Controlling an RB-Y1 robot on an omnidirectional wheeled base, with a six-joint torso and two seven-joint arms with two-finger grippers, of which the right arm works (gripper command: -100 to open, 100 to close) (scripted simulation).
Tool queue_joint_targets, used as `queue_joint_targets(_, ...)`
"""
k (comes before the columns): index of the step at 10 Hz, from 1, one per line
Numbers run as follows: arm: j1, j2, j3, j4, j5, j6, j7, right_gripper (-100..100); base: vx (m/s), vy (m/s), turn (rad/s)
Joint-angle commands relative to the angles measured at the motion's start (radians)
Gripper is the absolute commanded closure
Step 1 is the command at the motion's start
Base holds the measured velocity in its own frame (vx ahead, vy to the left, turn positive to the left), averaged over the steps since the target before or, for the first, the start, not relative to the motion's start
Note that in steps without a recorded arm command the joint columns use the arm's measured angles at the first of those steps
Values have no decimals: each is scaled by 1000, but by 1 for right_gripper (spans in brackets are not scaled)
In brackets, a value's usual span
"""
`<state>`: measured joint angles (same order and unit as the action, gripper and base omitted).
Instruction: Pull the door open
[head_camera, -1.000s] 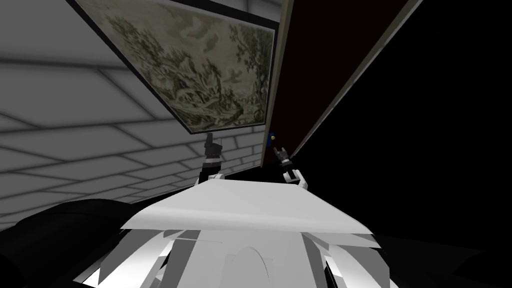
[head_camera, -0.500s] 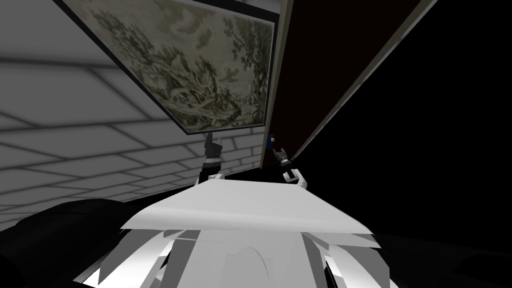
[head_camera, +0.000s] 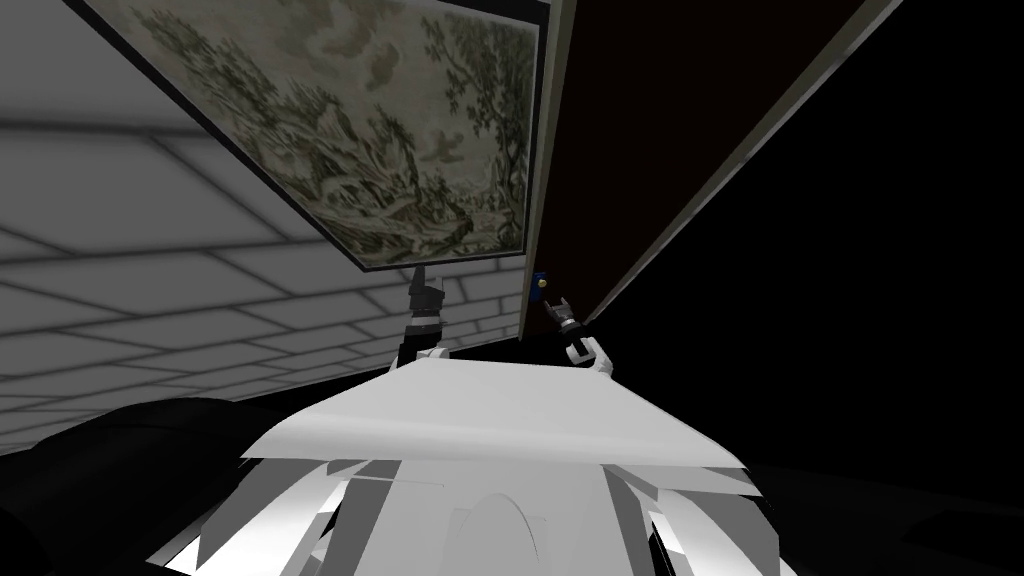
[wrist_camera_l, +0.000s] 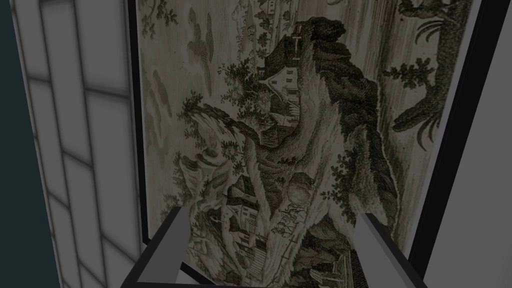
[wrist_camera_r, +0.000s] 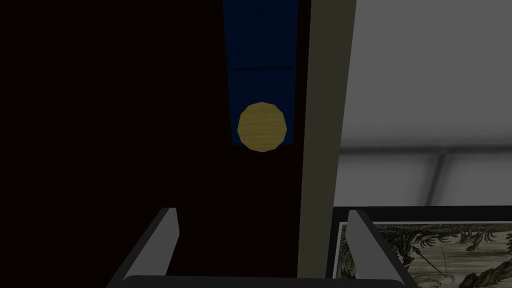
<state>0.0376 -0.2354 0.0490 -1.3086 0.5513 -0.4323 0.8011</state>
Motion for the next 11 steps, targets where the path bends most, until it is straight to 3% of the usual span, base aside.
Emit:
queue_joint_targets(1,-23,-4,-16,37,0,-13,1,-100,0,0,74)
queue_joint_targets(5,-80,-15,-55,129,1,-43,3,-100,-12,22,66)
queue_joint_targets(11,-194,-36,-134,306,3,-105,8,-100,13,29,73)
